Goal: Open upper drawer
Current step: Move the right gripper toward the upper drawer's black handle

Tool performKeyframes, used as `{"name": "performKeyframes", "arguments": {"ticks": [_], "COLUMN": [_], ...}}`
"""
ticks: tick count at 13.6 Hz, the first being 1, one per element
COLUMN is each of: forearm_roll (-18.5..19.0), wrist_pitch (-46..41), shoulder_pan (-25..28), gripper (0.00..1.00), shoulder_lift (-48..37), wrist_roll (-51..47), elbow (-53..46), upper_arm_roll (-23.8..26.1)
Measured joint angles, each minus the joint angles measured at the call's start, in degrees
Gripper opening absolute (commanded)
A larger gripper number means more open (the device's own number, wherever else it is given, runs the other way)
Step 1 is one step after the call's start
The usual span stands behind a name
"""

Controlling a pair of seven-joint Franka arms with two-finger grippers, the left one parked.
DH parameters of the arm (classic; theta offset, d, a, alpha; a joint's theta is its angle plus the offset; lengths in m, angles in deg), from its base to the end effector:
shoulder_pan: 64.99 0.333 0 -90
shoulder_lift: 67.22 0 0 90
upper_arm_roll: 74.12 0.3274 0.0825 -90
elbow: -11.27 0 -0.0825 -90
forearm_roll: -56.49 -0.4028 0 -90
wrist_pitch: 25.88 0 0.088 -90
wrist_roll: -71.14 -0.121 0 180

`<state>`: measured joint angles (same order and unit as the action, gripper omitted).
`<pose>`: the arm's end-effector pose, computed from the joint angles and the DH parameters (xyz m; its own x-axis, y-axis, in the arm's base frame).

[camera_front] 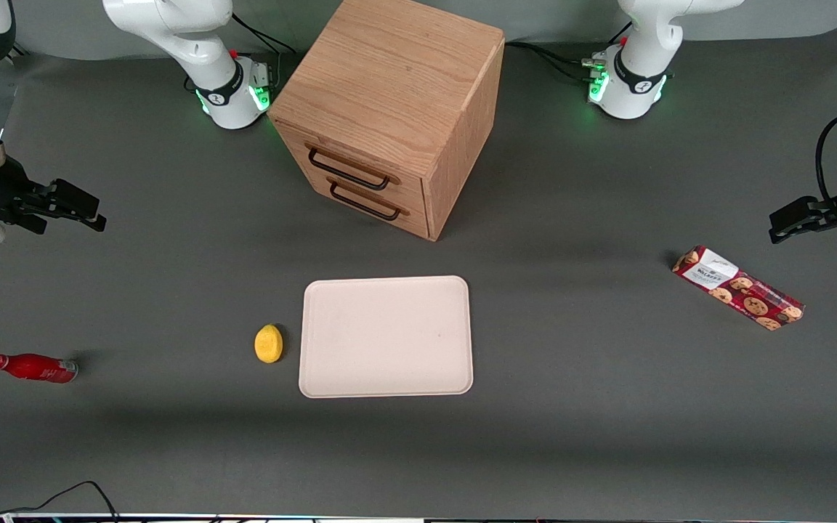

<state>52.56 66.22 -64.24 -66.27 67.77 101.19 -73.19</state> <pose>0.5820 0.0251 0.6166 0.9993 -0.0319 0.0173 -0.0306 -0.9971 -0.0699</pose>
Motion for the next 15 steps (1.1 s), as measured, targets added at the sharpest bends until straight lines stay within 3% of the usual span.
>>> {"name": "performKeyframes", "arguments": {"ticks": [6, 15], "forearm_roll": [-0.8, -1.0], "wrist_pitch": [0.0, -1.6], "shoulder_pan": [2.1, 21.5], "gripper": [1.00, 1.00], "shoulder_lift": [1.8, 2.1], "wrist_roll": [-2.4, -3.2], "elbow": [-1.0, -1.5], "upper_arm_roll": [2.9, 3.6]}}
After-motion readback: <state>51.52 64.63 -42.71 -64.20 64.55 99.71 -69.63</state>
